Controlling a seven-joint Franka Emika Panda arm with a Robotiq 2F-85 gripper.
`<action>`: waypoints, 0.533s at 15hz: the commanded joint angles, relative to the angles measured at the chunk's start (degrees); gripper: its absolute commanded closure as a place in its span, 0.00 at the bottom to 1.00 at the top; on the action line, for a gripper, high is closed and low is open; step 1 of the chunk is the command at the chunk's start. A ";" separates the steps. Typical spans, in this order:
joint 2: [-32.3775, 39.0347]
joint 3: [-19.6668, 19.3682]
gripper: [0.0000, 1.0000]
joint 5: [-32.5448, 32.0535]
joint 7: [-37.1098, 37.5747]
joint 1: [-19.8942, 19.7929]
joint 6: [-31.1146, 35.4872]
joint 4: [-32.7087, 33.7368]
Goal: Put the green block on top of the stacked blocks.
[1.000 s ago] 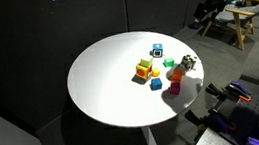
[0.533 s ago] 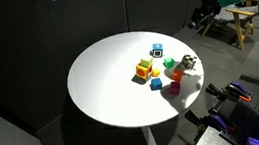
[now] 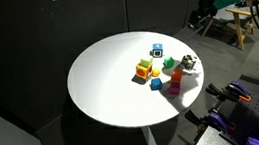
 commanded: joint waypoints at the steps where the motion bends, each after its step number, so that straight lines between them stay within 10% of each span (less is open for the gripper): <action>1: 0.00 0.07 0.00 0.02 -0.02 -0.08 -0.11 0.09; 8: 2.47 -0.07 0.00 0.16 -0.65 -0.06 0.30 1.02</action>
